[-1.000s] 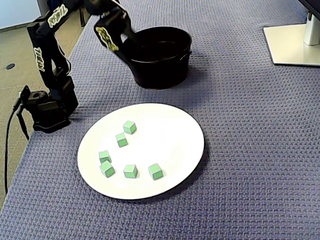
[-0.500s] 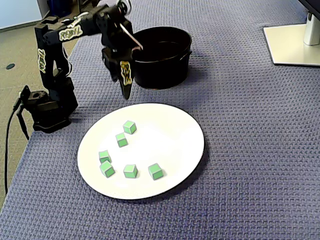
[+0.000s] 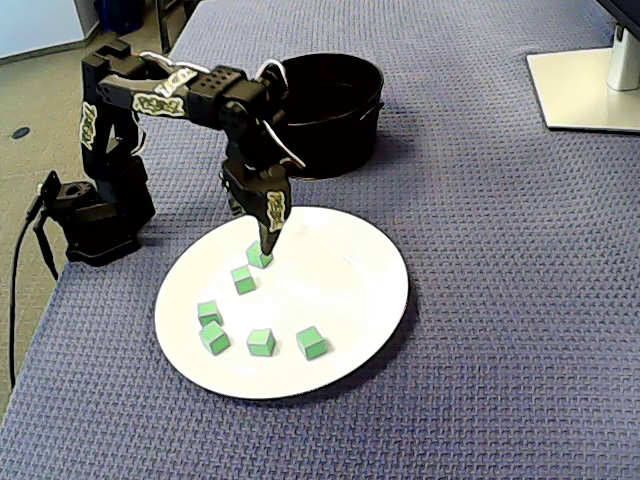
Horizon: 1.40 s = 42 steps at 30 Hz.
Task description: Pick up the items on the white plate and put them in the black container.
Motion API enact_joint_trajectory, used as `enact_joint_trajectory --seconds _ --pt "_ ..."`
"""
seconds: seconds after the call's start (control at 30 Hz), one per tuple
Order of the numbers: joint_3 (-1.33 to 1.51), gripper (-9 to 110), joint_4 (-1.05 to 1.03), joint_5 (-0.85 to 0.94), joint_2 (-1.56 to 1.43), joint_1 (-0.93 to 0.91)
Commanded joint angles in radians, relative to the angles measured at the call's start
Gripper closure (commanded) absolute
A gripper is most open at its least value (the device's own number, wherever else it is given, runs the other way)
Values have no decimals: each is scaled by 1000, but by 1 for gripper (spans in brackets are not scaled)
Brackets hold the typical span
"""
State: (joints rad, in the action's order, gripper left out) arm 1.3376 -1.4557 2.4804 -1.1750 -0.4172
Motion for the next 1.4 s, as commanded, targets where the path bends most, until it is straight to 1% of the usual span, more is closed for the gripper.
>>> enact_joint_trajectory --seconds 0.0,0.27,0.4,0.93,1.03,1.13,1.23,1.37 --pt "-15 69 58 12 37 -5" --pt "-14 69 69 14 95 15" --pt "6 76 67 -14 97 32" --pt "55 83 78 -44 91 46" --pt "60 87 98 -49 95 43" --pt "66 94 98 -64 97 41" --pt "67 95 92 -78 101 41" --pt "71 101 83 -92 107 40"
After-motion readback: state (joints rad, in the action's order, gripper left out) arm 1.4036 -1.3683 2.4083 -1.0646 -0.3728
